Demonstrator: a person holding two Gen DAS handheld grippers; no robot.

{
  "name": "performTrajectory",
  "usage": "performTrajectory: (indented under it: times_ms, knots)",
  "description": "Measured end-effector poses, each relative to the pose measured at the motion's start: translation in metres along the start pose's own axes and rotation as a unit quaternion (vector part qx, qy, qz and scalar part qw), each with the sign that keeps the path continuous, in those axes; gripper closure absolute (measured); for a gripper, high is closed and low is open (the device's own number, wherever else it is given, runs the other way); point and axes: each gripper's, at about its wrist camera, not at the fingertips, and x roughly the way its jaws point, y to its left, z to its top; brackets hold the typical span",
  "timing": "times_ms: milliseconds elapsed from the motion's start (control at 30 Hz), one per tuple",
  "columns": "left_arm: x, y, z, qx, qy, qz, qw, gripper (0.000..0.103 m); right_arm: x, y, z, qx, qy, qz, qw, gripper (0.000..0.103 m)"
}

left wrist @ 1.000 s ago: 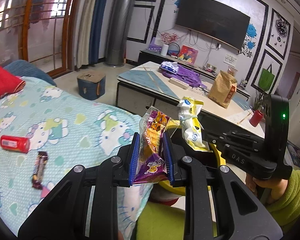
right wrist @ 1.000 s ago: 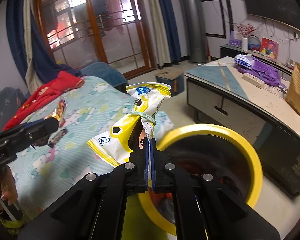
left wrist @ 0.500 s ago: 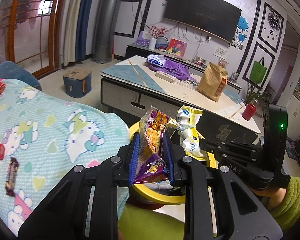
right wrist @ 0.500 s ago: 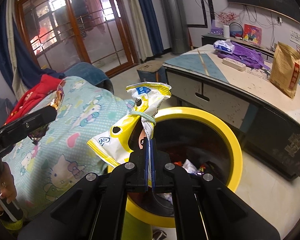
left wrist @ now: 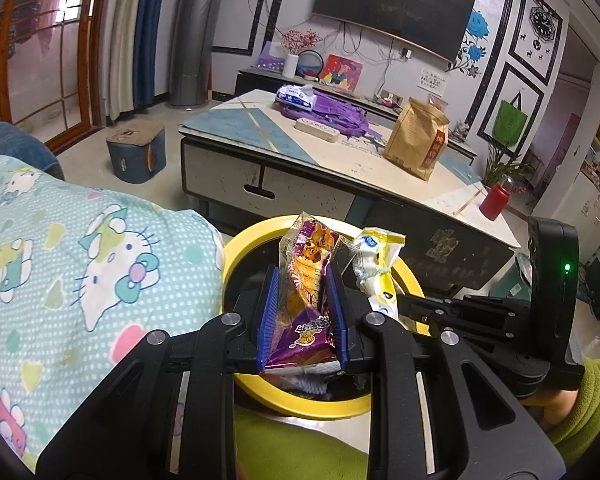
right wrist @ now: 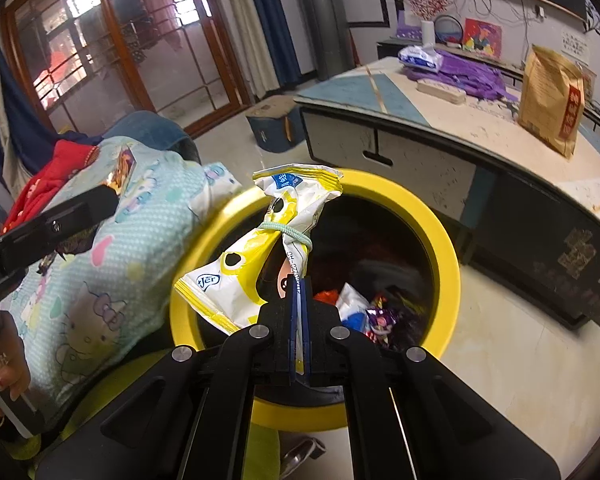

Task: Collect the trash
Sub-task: 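Open both tools to drop the wrappers into the bin, then move both open tools back over the red tube and chocolate bar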

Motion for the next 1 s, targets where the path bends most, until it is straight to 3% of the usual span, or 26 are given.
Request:
performTrajectory:
  times_ms: [300,333,367,400,433,467,567,800,1000]
  knots:
    - [0.023,-0.006,0.008,0.005,0.013,-0.002,0.9999,0.082,0.005,-0.013,-0.003,0.03,0.011,-0.008,0.999,0.095]
    - [0.025,-0.006,0.01,0.003,0.013,-0.003,0.9999,0.072,0.004,-0.013,-0.002,0.031,0.009,-0.008,0.999,0.089]
    - [0.026,-0.006,0.012,0.001,0.013,-0.004,0.9999,0.064,0.003,-0.013,-0.002,0.033,0.006,-0.01,0.999,0.076]
    - [0.027,-0.005,0.013,-0.001,0.012,-0.002,0.9999,0.049,0.001,-0.015,-0.001,0.035,0.001,-0.014,0.999,0.069]
    - [0.026,-0.004,0.013,-0.003,0.01,-0.002,0.9999,0.043,0.0,-0.016,0.0,0.036,-0.005,-0.019,0.999,0.062]
    - [0.025,-0.002,0.013,-0.006,0.007,-0.002,1.0,0.041,-0.002,-0.016,0.002,0.036,-0.012,-0.024,0.999,0.061]
    - [0.018,0.007,0.011,-0.019,-0.002,0.017,0.9997,0.012,-0.006,-0.016,0.005,0.037,-0.026,-0.027,0.999,0.052]
    - [-0.017,0.031,0.007,-0.049,-0.037,0.058,0.9964,0.01,-0.024,0.009,0.012,0.003,-0.072,-0.013,0.997,0.042]
    - [-0.049,0.059,0.003,-0.072,-0.059,0.099,0.9907,0.01,-0.037,0.047,0.021,-0.036,-0.098,0.023,0.994,0.038]
